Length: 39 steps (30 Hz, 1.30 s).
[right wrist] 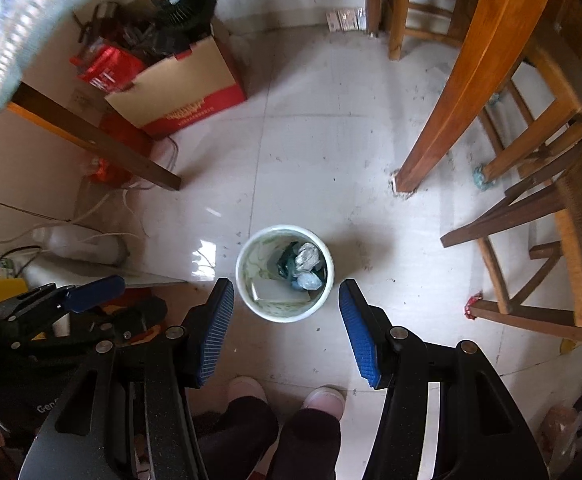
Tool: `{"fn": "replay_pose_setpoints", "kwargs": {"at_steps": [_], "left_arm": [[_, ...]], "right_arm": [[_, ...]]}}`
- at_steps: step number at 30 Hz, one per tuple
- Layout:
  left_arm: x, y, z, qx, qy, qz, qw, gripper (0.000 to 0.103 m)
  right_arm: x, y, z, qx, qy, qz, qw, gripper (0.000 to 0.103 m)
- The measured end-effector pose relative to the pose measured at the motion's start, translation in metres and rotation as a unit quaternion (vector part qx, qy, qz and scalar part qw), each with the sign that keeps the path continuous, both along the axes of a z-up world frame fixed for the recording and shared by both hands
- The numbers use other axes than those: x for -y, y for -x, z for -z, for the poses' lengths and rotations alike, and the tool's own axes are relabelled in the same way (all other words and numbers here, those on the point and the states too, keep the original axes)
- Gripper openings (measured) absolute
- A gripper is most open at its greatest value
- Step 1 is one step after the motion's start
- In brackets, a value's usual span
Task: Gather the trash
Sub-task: 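Raise both open tools from the bucket back toward the floral table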
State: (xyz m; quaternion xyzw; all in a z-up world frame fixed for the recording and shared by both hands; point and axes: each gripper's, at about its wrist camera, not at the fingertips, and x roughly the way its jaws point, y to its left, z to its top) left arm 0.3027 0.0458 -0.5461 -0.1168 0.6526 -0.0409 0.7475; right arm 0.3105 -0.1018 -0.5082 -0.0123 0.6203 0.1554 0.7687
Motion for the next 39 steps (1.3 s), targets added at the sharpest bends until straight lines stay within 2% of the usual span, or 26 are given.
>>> {"fn": "replay_pose_setpoints", "kwargs": {"at_steps": [10, 19, 23, 29, 32, 35, 37, 39], "left_arm": [[-0.006, 0.029, -0.144, 0.064, -0.016, 0.003, 0.9978, 0.055], [-0.026, 0.059, -0.276, 0.142, -0.016, -0.02, 0.9895, 0.055], [-0.034, 0.07, -0.33, 0.182, -0.019, -0.018, 0.983, 0.055], [-0.043, 0.096, -0.405, 0.252, -0.02, -0.006, 0.9676, 0.055], [-0.045, 0.107, -0.432, 0.28, -0.016, -0.002, 0.9599, 0.055], [-0.047, 0.114, -0.454, 0.304, -0.016, 0.008, 0.9524, 0.055], [-0.051, 0.12, -0.466, 0.32, -0.014, 0.012, 0.9471, 0.058], [-0.055, 0.122, -0.476, 0.337, -0.011, 0.013, 0.9412, 0.062]], "right_arm": [[-0.006, 0.029, -0.134, 0.063, -0.012, -0.011, 0.998, 0.051], [-0.025, 0.067, -0.249, 0.142, -0.002, -0.034, 0.989, 0.051], [-0.031, 0.085, -0.3, 0.178, -0.006, -0.034, 0.983, 0.051], [-0.035, 0.113, -0.369, 0.242, -0.013, -0.02, 0.97, 0.053], [-0.034, 0.125, -0.396, 0.279, -0.02, -0.001, 0.96, 0.059], [-0.033, 0.136, -0.42, 0.314, -0.025, 0.019, 0.949, 0.061], [-0.034, 0.142, -0.431, 0.332, -0.026, 0.028, 0.942, 0.062], [-0.033, 0.146, -0.441, 0.352, -0.028, 0.037, 0.935, 0.067]]}}
